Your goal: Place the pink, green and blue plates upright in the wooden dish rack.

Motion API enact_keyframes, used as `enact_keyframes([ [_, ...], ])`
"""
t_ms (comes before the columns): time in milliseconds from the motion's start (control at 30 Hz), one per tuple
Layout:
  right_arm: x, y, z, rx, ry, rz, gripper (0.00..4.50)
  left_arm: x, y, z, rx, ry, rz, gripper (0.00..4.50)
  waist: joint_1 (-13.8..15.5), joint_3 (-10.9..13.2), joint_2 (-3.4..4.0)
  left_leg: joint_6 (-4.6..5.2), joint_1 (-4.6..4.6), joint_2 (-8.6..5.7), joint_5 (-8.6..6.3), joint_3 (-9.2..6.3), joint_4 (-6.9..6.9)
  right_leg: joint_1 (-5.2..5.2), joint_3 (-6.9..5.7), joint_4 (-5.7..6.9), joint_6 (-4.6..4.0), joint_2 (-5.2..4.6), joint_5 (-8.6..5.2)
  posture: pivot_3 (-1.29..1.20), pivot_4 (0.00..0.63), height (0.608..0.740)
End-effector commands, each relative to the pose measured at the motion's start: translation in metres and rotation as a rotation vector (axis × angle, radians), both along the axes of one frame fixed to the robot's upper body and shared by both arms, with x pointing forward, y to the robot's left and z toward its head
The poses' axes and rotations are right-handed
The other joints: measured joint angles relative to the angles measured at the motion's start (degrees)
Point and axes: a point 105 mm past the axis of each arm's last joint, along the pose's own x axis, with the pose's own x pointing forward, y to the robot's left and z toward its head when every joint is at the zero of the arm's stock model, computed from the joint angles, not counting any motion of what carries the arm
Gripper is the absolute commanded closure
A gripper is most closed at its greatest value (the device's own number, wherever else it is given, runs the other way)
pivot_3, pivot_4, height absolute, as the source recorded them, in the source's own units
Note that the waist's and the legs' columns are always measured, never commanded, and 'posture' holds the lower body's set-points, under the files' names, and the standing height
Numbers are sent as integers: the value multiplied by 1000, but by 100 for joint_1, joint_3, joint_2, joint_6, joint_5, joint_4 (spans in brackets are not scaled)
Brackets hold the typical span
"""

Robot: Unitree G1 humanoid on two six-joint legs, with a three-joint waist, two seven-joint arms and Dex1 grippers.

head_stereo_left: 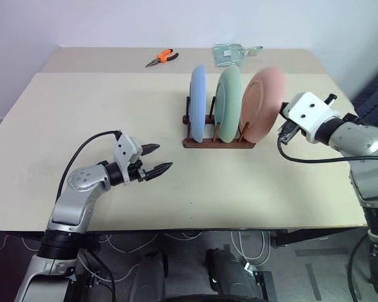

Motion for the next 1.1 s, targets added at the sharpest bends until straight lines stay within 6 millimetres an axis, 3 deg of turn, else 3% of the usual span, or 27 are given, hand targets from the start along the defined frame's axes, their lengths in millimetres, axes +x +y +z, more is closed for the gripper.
enact_keyframes([
  [33, -4, 2, 9, -21, -30, 13, 4435, -2, 0, 10, -4, -51, -1, 902, 1, 0, 0, 0, -1, 0, 0, 0, 1, 0, 0, 0, 0, -1, 0, 0, 150, 732],
  [200, -6, -15, -4, -51, 21, -38, 4435, -2, 1, 9, 2, -52, 9, 902, -8, 0, 0, 0, 0, 0, 0, 0, 2, -1, 0, 5, -1, -1, 0, 0, 150, 732],
  [400, -30, -47, -31, -23, 141, -96, 4435, 10, 32, 3, 67, -73, 127, 902, 3, -1, 0, 0, 0, -3, 0, 0, 6, 1, 2, 8, 2, -2, -2, 0, 150, 732],
  [500, -50, -57, -42, 178, 181, -101, 4435, 17, 71, -7, 135, -70, 240, 902, -28, -2, -2, 1, 6, 1, 0, -1, 4, 1, 2, 11, 1, 3, -2, 0, 150, 732],
  [600, -54, -61, -40, 369, 165, -108, 4435, 22, 82, -10, 153, -84, 286, 902, -57, -1, 0, 1, 11, 2, 0, 1, 1, 2, 3, 13, 1, 3, -2, 0, 150, 732],
  [800, -51, -64, -46, 582, 153, -115, 4435, 25, 76, -7, 99, -102, 306, 902, -7, -2, 0, 0, 8, 2, -1, 3, 16, 8, 5, 15, 1, 0, -1, 0, 150, 732],
  [1100, -51, -57, -67, 561, 199, -122, 4435, 18, 61, -14, 68, -75, 275, 902, -13, -2, 0, 0, 7, 1, -1, 3, 16, 7, 5, 15, 2, 1, -1, 0, 150, 732],
])
